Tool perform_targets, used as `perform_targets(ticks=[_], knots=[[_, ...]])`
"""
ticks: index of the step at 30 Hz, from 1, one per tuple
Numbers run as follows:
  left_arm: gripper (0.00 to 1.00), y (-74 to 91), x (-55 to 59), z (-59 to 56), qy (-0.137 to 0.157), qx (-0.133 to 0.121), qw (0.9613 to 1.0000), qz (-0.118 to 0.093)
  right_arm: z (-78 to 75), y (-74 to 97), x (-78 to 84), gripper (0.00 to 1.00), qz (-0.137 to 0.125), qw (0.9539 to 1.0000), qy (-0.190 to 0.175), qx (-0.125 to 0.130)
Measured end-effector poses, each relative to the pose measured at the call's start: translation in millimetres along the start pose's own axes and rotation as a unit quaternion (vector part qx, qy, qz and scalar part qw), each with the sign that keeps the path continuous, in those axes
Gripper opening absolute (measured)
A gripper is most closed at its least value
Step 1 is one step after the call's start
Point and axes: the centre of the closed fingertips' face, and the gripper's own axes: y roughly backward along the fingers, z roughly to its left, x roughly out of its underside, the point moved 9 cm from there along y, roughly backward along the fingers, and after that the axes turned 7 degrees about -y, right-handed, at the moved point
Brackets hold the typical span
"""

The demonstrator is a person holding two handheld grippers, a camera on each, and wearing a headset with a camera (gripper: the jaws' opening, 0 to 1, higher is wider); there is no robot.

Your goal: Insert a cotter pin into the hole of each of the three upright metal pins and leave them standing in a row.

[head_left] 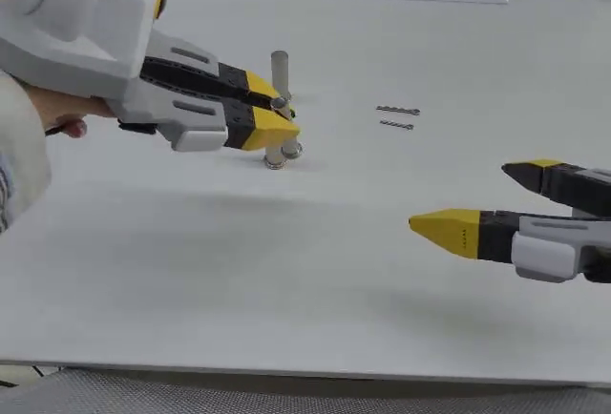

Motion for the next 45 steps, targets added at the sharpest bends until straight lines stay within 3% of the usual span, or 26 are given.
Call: perform_targets(ticks=[11,18,28,45], knots=[[0.05,-36.3,18.8,-15.8,0.031,0.019,0.9993,0.011,-1.1,3.4,2.4,0.9,0.0,1.0,-0.005,0.005],[0.05,-48.1,31.4,-16.3,0.016,0.018,0.9991,0.034,-1.6,3.6,3.3,0.9,0.001,1.0,-0.007,0.006],[0.05,-56.8,39.7,-17.8,0.041,0.017,0.9985,0.032,-2.2,2.8,5.8,0.89,0.002,0.9999,-0.011,0.006],[0.05,-60.8,43.1,-26.0,0.032,0.028,0.9983,0.039,-1.8,1.6,7.0,0.89,0.003,0.9999,-0.013,0.003]])
